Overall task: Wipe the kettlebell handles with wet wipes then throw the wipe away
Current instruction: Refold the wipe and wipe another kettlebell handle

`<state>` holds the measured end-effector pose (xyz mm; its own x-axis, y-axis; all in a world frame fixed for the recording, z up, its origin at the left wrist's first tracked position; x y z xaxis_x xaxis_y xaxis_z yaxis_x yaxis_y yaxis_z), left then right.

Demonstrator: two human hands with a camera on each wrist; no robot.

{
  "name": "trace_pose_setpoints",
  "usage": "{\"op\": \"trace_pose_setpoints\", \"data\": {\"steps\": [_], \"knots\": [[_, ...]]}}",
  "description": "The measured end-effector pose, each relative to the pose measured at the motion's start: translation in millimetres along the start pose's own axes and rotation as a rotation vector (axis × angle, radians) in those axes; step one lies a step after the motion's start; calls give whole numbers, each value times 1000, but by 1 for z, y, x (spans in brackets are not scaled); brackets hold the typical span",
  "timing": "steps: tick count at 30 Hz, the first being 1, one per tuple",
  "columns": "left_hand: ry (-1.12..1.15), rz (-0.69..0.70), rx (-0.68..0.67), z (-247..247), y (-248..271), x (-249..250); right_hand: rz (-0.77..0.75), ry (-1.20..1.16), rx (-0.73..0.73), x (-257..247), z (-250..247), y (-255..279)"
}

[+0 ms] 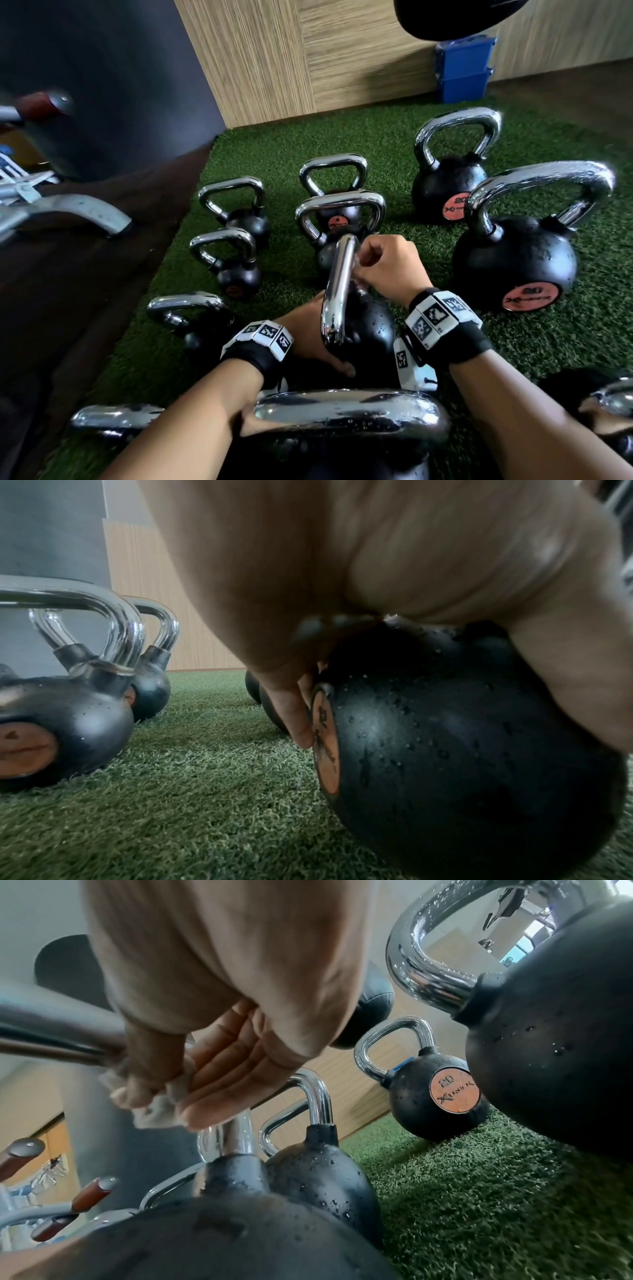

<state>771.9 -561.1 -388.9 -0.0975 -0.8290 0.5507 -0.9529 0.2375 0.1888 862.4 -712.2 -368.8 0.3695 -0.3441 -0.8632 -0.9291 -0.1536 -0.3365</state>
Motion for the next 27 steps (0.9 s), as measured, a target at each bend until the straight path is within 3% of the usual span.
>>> {"op": "trace_pose_setpoints", "data": {"steps": [3, 11, 16, 19, 22, 25, 27], "knots": [[19, 2, 11, -1, 1, 1, 27, 35, 91, 4, -1, -8], [-52, 46, 13, -1, 0, 4, 202, 132, 43, 6, 12, -16], [-128, 108, -1, -4, 0, 10, 363, 49, -49, 21, 16, -2], [-190, 19, -52, -10, -1, 2, 399, 64, -97, 18, 16, 2], [-228, -105, -55, -29, -1, -7, 324, 273, -190, 10, 4, -2], [72, -151, 180, -60, 6, 2, 177, 449, -100, -5, -22, -11], [121, -234, 238, -74, 13, 18, 100, 456, -68, -15, -33, -18]]}}
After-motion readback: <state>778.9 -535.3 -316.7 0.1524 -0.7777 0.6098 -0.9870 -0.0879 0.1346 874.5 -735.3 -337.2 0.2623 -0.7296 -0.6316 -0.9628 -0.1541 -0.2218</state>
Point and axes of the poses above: each hand's wrist, its own y-axis away from the middle knuckle, its own z-axis out of the palm, x = y × z, the point moved 3 cm from there along -y, towards the middle knuckle, and after that the axes turned 8 degrees about x, right-handed, at the moved point
